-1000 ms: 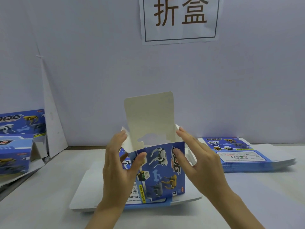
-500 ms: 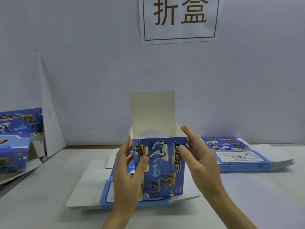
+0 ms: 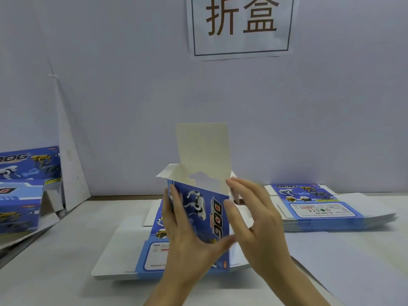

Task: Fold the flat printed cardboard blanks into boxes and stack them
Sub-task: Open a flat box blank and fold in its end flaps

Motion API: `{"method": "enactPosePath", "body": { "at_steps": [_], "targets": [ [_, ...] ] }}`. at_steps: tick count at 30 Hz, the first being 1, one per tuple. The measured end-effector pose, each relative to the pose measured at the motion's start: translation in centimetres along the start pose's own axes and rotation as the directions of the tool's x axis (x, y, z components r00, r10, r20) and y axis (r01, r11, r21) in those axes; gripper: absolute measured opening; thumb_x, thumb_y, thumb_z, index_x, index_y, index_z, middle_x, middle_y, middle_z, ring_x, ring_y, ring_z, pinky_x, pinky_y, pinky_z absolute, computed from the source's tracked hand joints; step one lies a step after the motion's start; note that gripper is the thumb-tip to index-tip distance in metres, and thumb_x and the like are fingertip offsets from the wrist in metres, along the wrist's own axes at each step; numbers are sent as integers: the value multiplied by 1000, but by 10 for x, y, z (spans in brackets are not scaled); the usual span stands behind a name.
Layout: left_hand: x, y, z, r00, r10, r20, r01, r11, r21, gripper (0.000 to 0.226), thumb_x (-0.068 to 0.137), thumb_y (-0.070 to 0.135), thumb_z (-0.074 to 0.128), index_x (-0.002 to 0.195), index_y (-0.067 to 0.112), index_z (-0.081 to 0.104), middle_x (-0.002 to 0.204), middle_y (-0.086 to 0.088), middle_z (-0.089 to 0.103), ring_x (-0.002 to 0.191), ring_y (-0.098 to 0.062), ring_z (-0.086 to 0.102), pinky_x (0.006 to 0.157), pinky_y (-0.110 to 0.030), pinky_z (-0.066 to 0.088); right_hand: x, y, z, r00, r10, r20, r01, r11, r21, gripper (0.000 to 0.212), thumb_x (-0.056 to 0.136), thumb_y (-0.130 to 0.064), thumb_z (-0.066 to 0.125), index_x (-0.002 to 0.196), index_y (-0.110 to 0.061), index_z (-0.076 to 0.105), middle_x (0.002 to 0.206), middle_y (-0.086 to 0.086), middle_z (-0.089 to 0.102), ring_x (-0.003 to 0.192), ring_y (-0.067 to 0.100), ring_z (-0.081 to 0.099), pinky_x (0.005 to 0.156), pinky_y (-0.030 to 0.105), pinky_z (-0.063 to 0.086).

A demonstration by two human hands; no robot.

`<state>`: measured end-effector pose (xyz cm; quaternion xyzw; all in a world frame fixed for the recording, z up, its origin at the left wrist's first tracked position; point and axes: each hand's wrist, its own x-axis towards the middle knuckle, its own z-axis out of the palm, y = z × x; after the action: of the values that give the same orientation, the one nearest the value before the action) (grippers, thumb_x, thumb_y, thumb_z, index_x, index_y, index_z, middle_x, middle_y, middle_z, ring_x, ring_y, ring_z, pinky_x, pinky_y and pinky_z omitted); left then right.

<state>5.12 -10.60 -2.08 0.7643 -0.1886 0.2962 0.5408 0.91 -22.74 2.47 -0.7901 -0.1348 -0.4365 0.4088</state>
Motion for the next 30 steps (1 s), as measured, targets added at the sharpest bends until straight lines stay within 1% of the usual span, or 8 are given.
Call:
{"method": "enactPosePath", "body": {
  "at_steps": [5, 11, 14, 16, 18, 21, 24, 30],
  "targets": [
    [4, -3, -6, 998, -47, 44, 45, 998, 49, 147, 44, 48, 91, 122, 68, -32, 142, 27, 2, 142, -19, 16, 112, -44, 32, 27, -7, -15, 991, -97, -97, 90, 993, -71, 30, 91, -33, 55, 116, -20, 63, 104, -12, 63, 92, -1, 56, 79, 6, 43],
    [4, -12, -7, 989, -8, 146, -8, 994, 110, 138, 47, 54, 86, 134, 52, -20, 142, 22, 1, 141, -18, 15, 113, -42, 32, 113, -17, -20, 997, 77, 9, -77, 996, -44, 57, 80, -42, 71, 129, -24, 47, 73, -2, 60, 63, 11, 54, 62, 18, 42],
    [5, -16, -7, 986, -26, 164, 10, 995, 101, 128, 48, 55, 86, 138, 44, -4, 148, 12, 5, 141, -16, 16, 110, -37, 33, 136, 2, -18, 969, 236, 75, -235, 972, -23, 14, 86, -25, 67, 98, -19, 67, 68, -5, 61, 65, 14, 54, 56, 19, 41],
    [5, -17, -7, 984, 5, 177, -22, 995, 98, 130, 47, 61, 79, 139, 49, -13, 146, 21, 1, 142, -15, 13, 111, -40, 35, 129, 26, -16, 855, 514, 69, -518, 853, 63, 18, 87, -15, 64, 71, -7, 64, 58, -1, 53, 56, 15, 47, 52, 20, 36],
    [5, -17, -6, 982, 25, 185, -44, 994, 101, 134, 48, 63, 76, 133, 56, -28, 141, 35, -8, 144, -9, 2, 112, -40, 31, 101, 49, -12, 578, 782, 232, -815, 565, 127, 27, 89, -11, 61, 62, -9, 56, 56, 4, 47, 49, 15, 39, 49, 21, 29],
    [3, -15, -3, 977, 48, 208, -80, 985, 152, 139, 50, 62, 79, 126, 59, -37, 132, 46, -27, 130, 18, -22, 110, -30, 23, 55, 64, 5, 245, 814, 527, -969, 189, 159, 21, 87, -5, 59, 66, -9, 61, 74, 11, 55, 66, 19, 48, 57, 25, 34],
    [3, -17, -3, 983, 61, 170, -90, 982, 165, 138, 50, 55, 86, 140, 45, -17, 147, 25, -5, 140, 2, -1, 109, -34, 28, 57, 56, 7, 341, 812, 473, -934, 234, 271, 7, 88, -8, 61, 82, -5, 61, 83, 15, 54, 75, 24, 47, 60, 27, 37],
    [8, -20, -8, 981, 64, 184, -91, 986, 142, 141, 45, 61, 81, 126, 61, -34, 139, 35, -2, 139, -3, 8, 109, -31, 25, 106, 35, -21, 795, 589, 146, -607, 776, 171, 10, 91, -16, 60, 85, -10, 64, 72, 6, 65, 57, 13, 62, 51, 23, 55]
  ]
}}
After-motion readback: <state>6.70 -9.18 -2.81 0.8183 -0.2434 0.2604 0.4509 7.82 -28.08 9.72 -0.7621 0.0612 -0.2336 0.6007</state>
